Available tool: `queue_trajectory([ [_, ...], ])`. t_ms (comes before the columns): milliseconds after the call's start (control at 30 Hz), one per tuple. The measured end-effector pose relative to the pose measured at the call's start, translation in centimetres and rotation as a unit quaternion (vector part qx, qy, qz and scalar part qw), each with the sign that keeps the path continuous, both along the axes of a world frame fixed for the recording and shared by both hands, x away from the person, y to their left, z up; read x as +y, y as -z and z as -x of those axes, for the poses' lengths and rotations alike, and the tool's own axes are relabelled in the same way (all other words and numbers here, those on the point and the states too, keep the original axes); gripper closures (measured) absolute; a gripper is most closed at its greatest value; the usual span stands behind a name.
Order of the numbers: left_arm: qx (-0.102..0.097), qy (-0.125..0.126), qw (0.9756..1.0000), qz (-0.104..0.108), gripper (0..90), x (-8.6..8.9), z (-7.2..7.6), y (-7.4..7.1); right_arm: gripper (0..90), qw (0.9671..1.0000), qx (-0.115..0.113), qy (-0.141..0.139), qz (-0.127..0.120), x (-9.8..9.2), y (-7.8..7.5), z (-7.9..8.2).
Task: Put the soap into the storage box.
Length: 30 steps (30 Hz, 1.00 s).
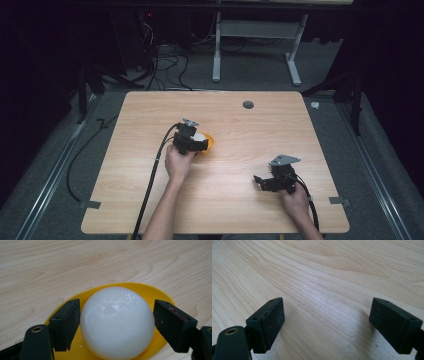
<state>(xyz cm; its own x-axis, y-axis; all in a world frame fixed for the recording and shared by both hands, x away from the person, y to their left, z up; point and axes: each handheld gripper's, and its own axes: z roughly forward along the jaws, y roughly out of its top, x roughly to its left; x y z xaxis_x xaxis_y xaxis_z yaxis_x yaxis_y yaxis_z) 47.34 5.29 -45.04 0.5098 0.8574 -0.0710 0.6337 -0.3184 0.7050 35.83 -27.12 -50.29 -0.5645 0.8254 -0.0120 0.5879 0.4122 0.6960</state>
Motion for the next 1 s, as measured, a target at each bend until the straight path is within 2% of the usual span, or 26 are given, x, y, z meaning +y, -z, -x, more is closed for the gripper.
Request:
queue_trajectory([
  [367,-0.020,0.003,0.9997,0.015,23.2,1.0,1.0,-1.5,13.6,1.0000,0.000,0.000,0.000,0.0,0.0,0.0],
  [833,-0.031,-0.001,0.9990,0.031,23.5,3.2,2.7,-2.0,13.7,1.0000,-0.001,0.000,-0.001,0.0,0.0,0.0],
  [1000,-0.038,0.008,0.9990,0.022,23.0,3.2,3.4,-2.4,13.6,1.0000,-0.001,0.000,-0.001,0.0,0.0,0.0],
])
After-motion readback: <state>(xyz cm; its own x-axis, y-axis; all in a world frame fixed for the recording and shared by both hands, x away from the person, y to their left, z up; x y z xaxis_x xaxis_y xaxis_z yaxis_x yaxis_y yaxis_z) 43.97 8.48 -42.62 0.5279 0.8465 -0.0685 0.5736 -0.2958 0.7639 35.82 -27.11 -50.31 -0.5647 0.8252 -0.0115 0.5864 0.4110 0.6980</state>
